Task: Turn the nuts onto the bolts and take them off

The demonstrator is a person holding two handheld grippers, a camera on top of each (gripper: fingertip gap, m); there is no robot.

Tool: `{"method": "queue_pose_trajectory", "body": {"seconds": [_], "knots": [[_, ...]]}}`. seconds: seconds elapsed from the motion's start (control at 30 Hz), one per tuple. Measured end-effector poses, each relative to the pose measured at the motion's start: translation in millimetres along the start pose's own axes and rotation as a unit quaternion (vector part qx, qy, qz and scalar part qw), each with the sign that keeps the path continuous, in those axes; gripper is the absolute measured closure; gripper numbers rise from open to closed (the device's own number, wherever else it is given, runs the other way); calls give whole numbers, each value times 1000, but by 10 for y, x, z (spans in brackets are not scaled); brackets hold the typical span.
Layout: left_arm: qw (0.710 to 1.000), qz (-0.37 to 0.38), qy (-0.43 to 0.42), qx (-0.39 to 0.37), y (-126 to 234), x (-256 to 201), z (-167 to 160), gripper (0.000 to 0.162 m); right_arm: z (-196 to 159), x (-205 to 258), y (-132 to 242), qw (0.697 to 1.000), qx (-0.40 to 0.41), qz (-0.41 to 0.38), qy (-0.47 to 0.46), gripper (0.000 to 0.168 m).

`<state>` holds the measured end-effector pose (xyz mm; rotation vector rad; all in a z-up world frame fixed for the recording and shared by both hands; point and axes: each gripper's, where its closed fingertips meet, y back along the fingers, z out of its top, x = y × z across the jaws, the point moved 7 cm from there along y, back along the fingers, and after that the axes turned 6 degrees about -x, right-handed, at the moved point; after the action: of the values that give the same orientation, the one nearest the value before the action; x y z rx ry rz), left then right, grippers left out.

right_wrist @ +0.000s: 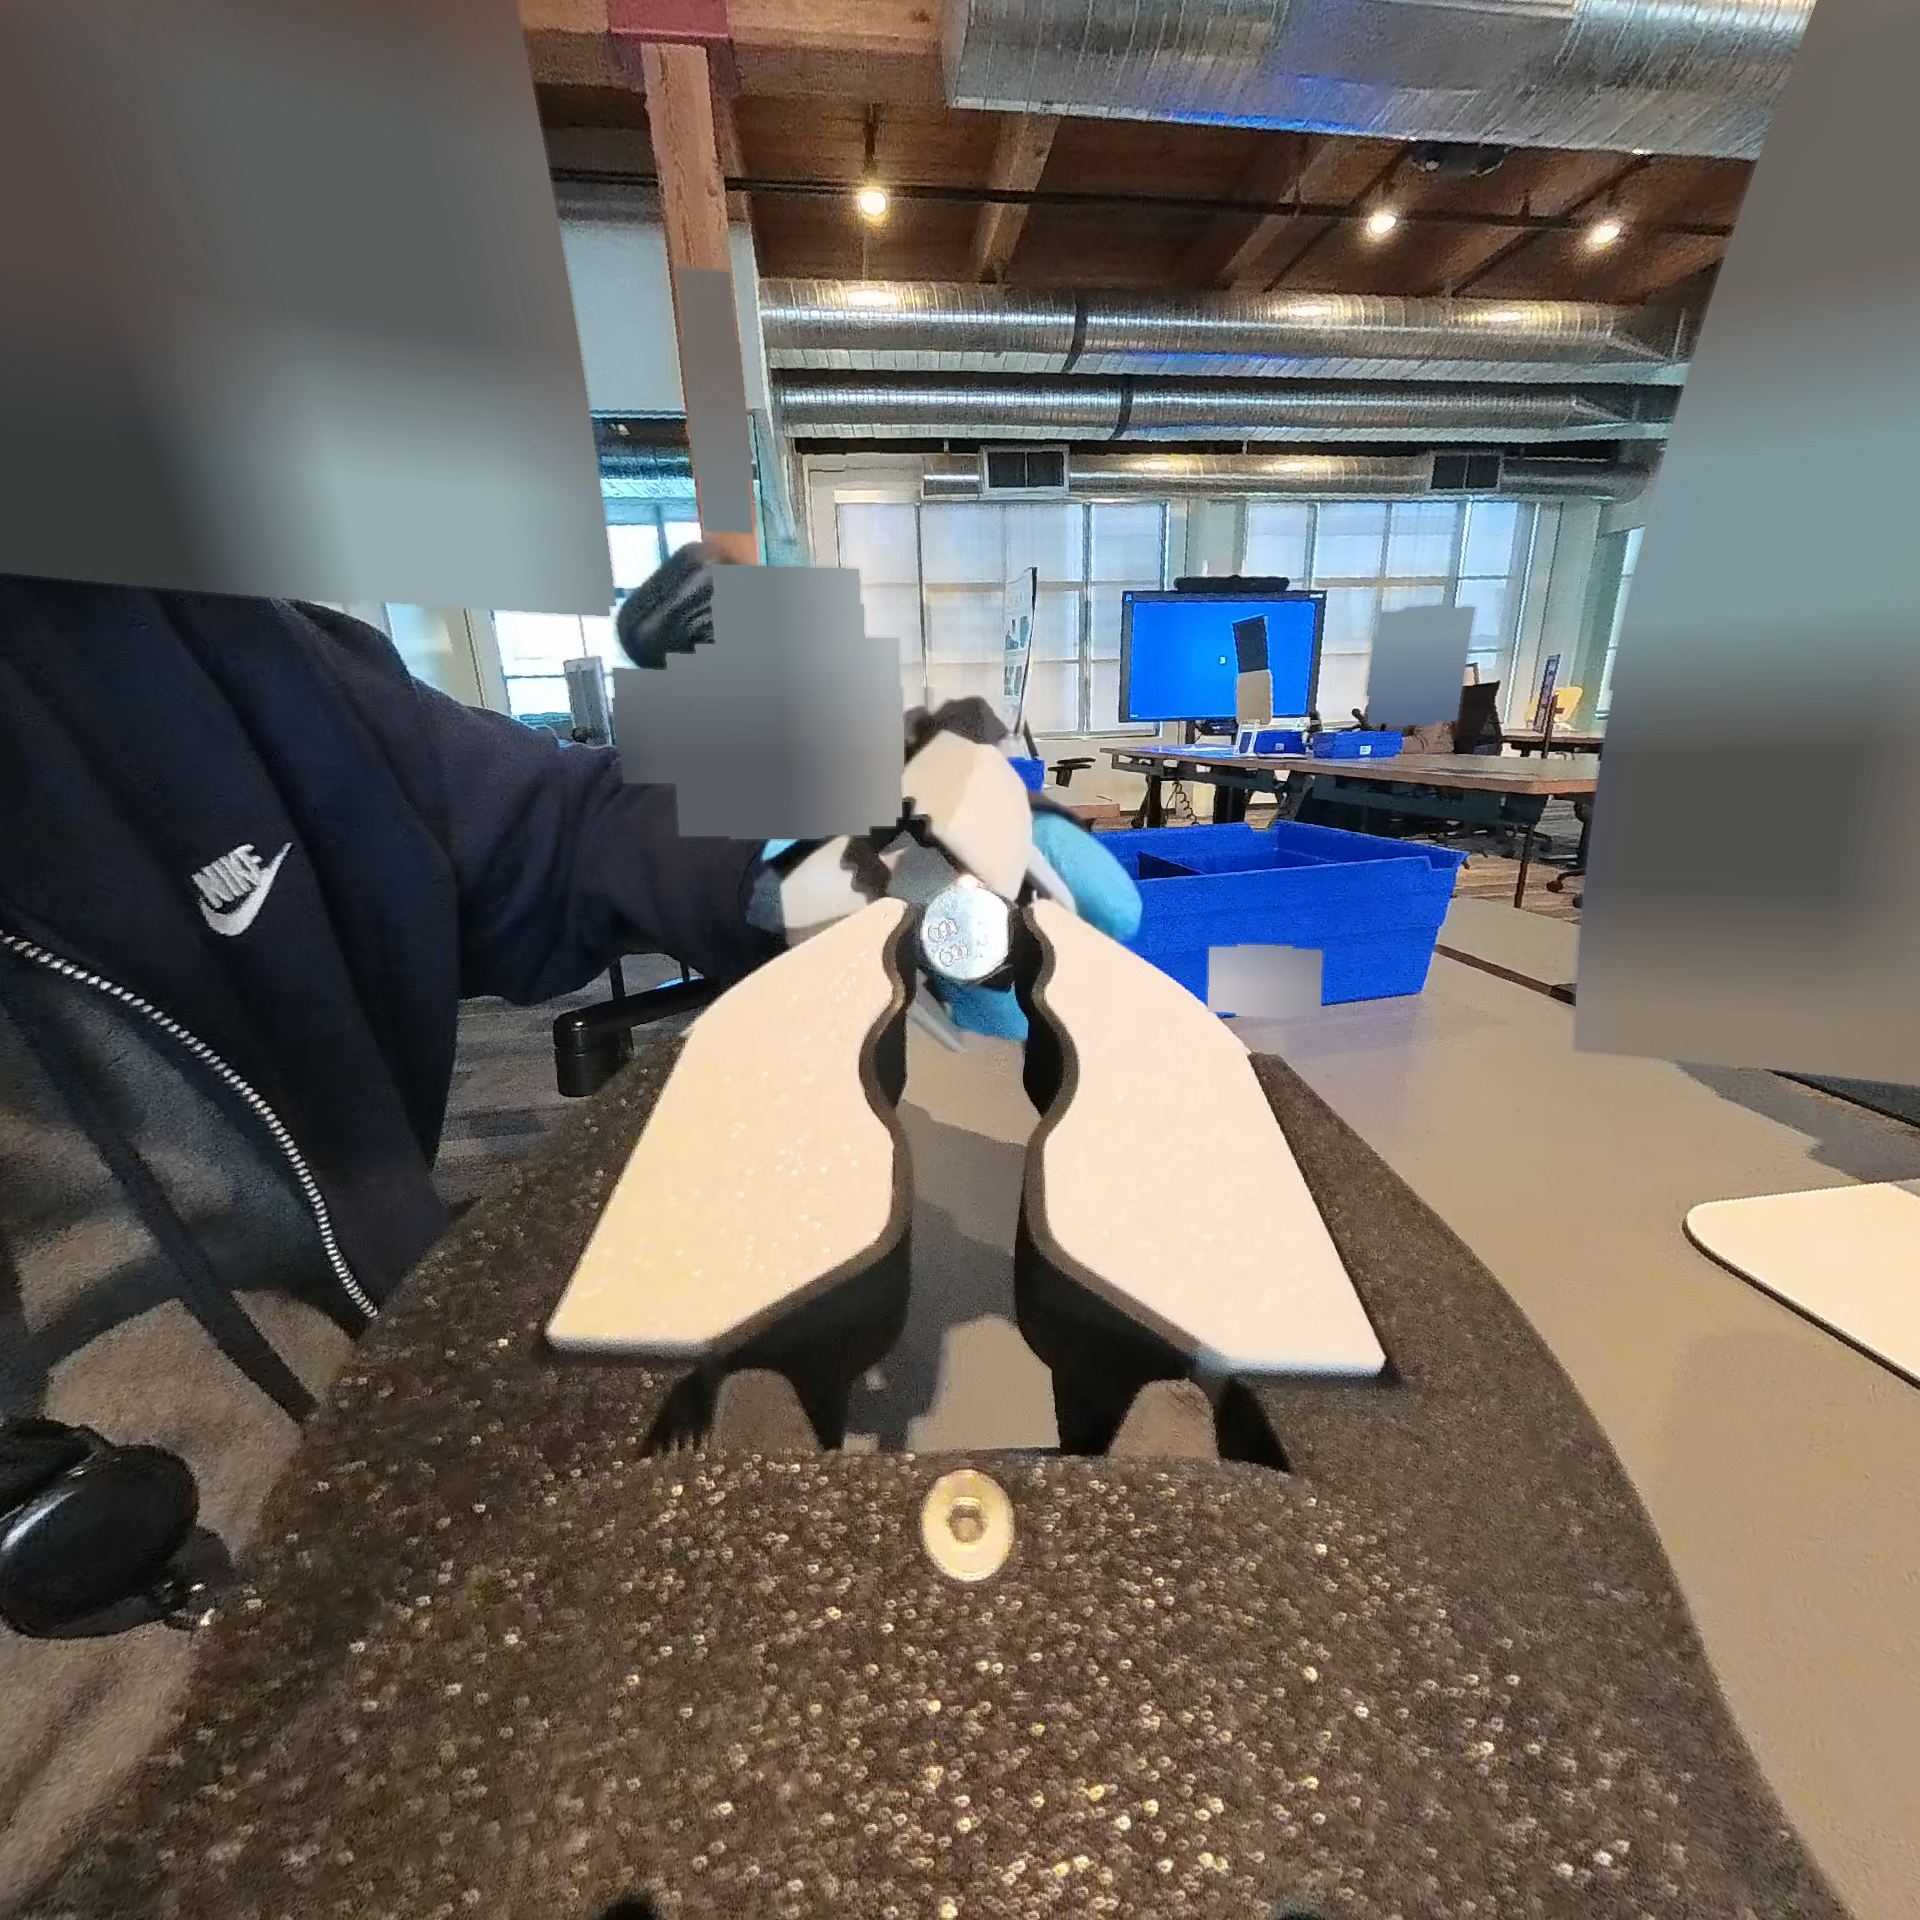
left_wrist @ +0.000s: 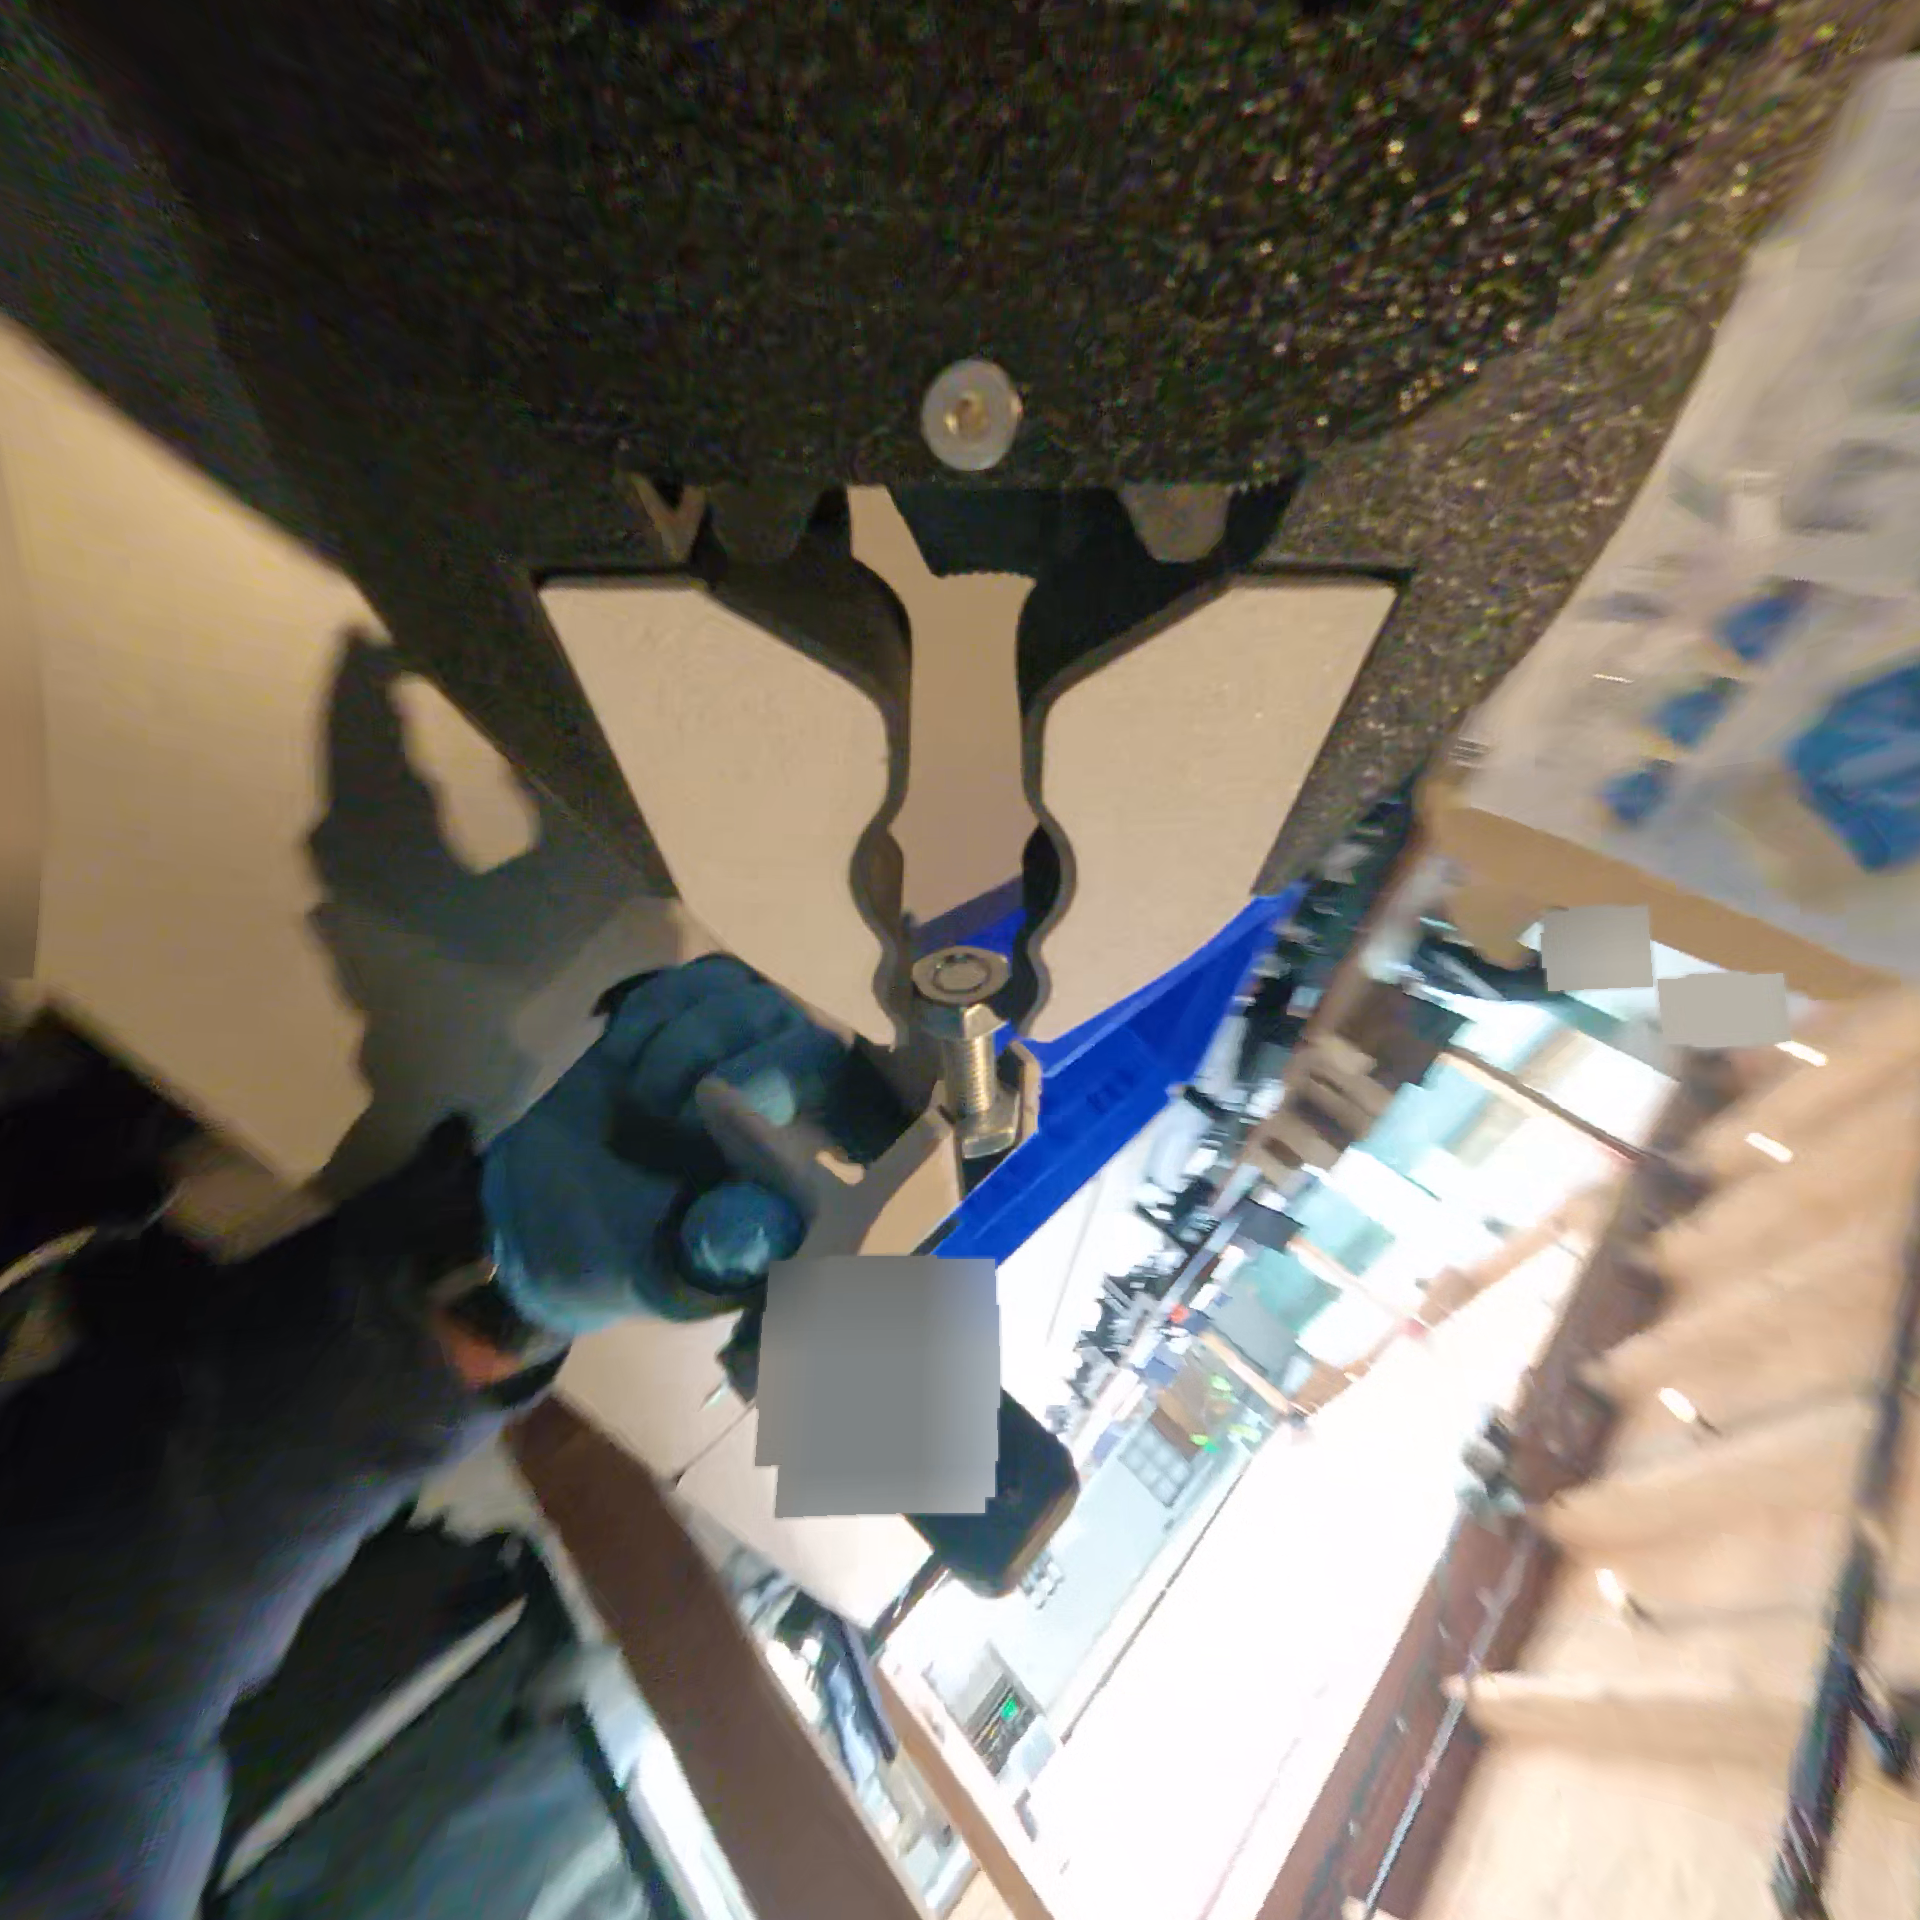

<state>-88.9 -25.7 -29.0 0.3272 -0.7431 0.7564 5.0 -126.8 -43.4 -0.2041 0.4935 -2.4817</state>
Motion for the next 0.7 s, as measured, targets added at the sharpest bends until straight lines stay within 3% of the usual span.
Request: {"method": "queue_pose_trajectory", "body": {"seconds": [0.1, 0.17, 0.33, 0.5, 0.7], "knots": [[980, 26, -195, 30, 2, -48, 27, 144, -2, 2, -5, 1000, 1, 1, 0, 151], [968, 27, -246, 37, -5, -76, 30, 138, 2, 3, -3, 1000, -2, 2, -1, 151], [999, 20, -36, -28, 32, 35, 90, 123, 13, -3, 8, 1000, -6, 0, -2, 151], [988, -2, 150, -42, 43, 122, -13, 124, 16, -1, 9, 1000, -6, 0, 0, 151], [975, -36, 217, -31, 10, 76, -68, 131, 13, 1, 8, 1000, -4, 0, 2, 151]]}}
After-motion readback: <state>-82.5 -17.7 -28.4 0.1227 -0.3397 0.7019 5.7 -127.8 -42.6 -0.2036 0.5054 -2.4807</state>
